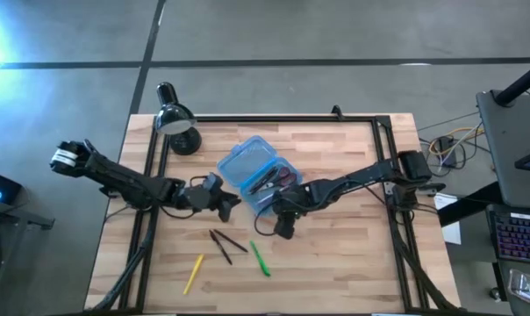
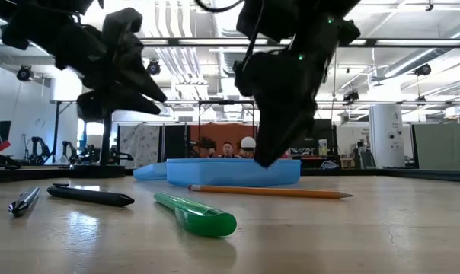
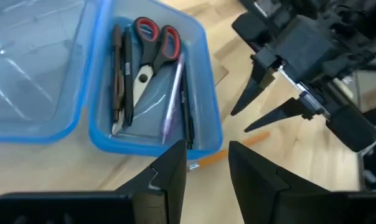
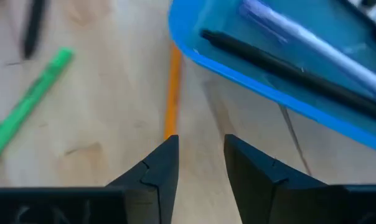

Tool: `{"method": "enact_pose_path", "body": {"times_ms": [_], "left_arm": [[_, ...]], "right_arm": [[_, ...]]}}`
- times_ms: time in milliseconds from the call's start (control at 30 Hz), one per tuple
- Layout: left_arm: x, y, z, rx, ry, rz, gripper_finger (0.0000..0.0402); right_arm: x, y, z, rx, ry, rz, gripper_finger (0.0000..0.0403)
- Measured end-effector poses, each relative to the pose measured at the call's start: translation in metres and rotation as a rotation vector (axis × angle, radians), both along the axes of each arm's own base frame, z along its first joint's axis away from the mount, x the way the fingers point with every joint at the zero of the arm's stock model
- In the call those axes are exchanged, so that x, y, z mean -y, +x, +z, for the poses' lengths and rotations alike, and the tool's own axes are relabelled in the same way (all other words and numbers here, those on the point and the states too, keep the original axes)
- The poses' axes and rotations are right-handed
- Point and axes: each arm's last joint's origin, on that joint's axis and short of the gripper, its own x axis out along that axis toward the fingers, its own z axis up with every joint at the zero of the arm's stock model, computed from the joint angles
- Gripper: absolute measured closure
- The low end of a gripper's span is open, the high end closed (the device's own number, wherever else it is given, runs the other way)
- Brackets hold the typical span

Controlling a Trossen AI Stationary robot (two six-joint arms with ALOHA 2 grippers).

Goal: Pick & place school supplies into a supply box
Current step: Put the pencil into the supply box

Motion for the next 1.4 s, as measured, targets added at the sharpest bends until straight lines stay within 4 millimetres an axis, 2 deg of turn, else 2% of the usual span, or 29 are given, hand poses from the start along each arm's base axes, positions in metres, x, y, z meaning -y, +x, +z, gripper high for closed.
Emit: {"method": "enact_pose_path", "body": {"times_ms": [167, 400, 533, 733, 933, 1167, 1400], "left_arm": [[0.002, 0.012, 0.005, -0.027, 0.088, -0.093, 0.0298], [0.004, 0.021, 0.014, -0.092, 0.196, -0.177, 0.0298], [0.003, 0.020, 0.011, -0.137, 0.204, -0.202, 0.0298], [0.002, 0.016, 0.007, -0.177, 0.209, -0.211, 0.0298], [0.002, 0.016, 0.007, -0.186, 0.202, -0.247, 0.0298], [0.008, 0.019, -0.003, -0.224, 0.181, -0.447, 0.0298], [0.017, 0.030, -0.025, -0.275, 0.279, -0.645, 0.0311]], "right_arm": [[0.001, 0.005, -0.012, 0.004, -0.030, -0.100, 0.0305], [-0.005, 0.014, -0.029, 0.012, 0.007, -0.124, 0.0323], [-0.013, 0.023, -0.030, 0.029, 0.029, -0.096, 0.0325], [-0.034, 0.031, -0.022, 0.071, 0.023, 0.026, 0.0326], [-0.039, 0.025, -0.018, 0.051, -0.035, -0.014, 0.0323], [-0.051, 0.004, 0.013, 0.039, -0.112, -0.022, 0.0324], [-0.089, -0.012, 0.016, 0.037, -0.051, -0.012, 0.0335]]}}
